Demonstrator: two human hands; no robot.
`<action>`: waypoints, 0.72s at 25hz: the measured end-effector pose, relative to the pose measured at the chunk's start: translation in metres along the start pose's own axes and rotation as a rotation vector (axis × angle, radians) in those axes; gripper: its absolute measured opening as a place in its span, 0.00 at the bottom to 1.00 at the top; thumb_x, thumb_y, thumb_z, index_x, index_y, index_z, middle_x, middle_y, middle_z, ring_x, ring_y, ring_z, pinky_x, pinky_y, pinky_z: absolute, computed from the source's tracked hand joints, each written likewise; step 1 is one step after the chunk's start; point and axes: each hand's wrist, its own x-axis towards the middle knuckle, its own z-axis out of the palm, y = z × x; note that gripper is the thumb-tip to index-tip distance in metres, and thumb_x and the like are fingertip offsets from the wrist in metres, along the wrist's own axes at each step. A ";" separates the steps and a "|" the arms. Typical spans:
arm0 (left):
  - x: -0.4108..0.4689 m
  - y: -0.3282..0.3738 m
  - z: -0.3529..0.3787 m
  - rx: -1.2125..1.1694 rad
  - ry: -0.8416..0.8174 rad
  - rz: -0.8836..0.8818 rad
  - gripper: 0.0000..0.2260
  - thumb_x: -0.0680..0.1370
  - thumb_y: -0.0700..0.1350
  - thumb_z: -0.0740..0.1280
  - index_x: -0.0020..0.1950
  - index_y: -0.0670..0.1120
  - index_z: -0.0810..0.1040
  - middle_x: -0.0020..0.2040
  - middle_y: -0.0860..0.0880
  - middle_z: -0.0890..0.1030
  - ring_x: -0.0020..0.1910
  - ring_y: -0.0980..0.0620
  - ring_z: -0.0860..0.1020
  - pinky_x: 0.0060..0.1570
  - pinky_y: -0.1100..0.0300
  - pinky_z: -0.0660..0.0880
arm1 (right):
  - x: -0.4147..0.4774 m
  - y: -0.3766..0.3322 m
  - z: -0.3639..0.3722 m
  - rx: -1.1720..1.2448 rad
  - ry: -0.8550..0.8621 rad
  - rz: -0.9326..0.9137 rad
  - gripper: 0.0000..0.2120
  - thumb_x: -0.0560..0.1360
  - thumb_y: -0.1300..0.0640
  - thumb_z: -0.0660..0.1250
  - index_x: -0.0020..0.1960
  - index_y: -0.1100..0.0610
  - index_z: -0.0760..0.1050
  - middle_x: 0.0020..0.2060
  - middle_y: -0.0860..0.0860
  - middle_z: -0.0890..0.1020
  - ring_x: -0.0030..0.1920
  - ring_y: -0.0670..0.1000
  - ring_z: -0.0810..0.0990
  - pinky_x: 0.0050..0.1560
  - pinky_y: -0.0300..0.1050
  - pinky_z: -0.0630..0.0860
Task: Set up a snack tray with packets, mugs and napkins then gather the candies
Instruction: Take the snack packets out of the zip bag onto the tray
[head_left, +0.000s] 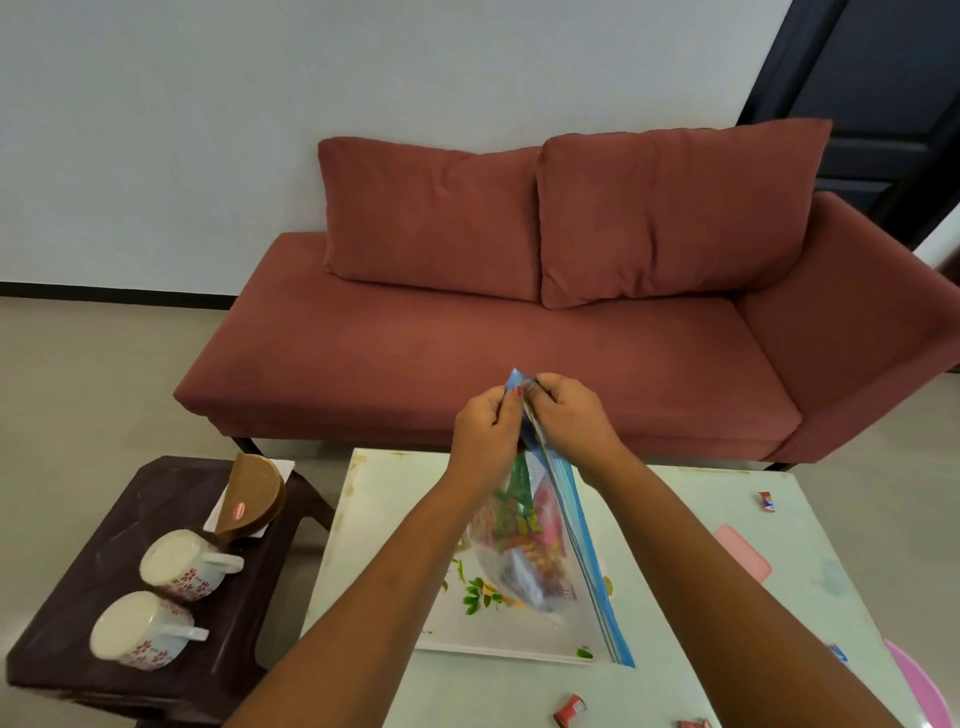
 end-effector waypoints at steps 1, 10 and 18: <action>0.000 0.001 -0.002 0.086 0.034 0.022 0.19 0.79 0.49 0.58 0.30 0.42 0.69 0.24 0.46 0.74 0.27 0.44 0.72 0.31 0.51 0.69 | -0.002 -0.004 0.004 -0.080 0.034 -0.009 0.16 0.80 0.55 0.57 0.35 0.59 0.69 0.31 0.58 0.75 0.35 0.55 0.73 0.39 0.51 0.69; -0.028 0.019 -0.018 0.597 0.211 0.151 0.15 0.78 0.47 0.59 0.32 0.45 0.67 0.36 0.39 0.80 0.36 0.36 0.76 0.35 0.50 0.69 | -0.020 -0.016 0.008 -0.535 0.135 -0.151 0.12 0.81 0.55 0.54 0.39 0.57 0.65 0.35 0.55 0.74 0.37 0.60 0.74 0.37 0.46 0.61; -0.022 0.019 -0.028 0.496 -0.247 -0.324 0.14 0.77 0.51 0.59 0.40 0.42 0.76 0.37 0.44 0.85 0.34 0.43 0.83 0.36 0.57 0.79 | -0.027 -0.013 0.001 -0.340 0.048 -0.226 0.17 0.80 0.54 0.57 0.34 0.54 0.59 0.26 0.47 0.66 0.31 0.54 0.67 0.36 0.46 0.61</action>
